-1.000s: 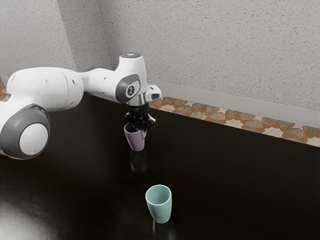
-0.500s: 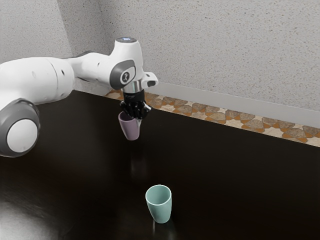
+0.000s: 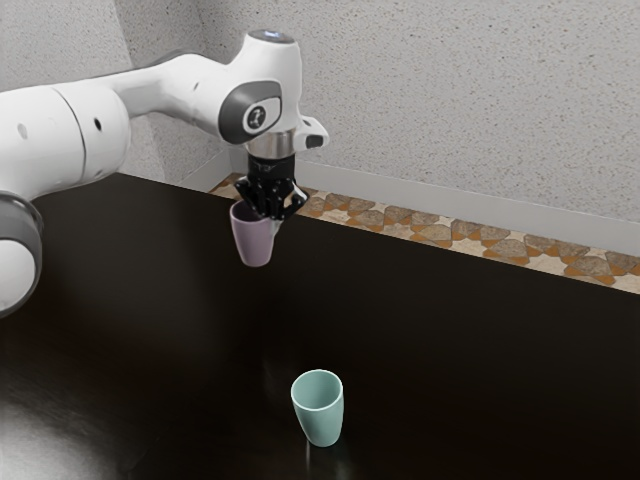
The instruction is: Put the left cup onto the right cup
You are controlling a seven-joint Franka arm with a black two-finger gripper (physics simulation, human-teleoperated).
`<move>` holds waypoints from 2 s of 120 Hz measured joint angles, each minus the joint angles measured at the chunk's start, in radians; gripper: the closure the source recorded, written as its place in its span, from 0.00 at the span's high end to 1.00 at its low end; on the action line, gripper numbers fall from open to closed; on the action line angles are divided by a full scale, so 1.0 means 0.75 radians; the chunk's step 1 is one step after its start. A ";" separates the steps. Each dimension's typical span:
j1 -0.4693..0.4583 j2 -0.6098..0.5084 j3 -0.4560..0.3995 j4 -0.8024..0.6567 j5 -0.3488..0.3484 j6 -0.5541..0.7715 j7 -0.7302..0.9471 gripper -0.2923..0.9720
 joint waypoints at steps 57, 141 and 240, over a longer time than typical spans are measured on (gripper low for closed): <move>-0.077 -0.246 -0.114 -0.239 -0.085 -0.030 -0.361 0.15; -0.115 -0.438 -0.213 -0.541 -0.213 0.145 -0.924 0.15; -0.156 -0.502 -0.237 -0.738 -0.263 0.311 -1.275 0.15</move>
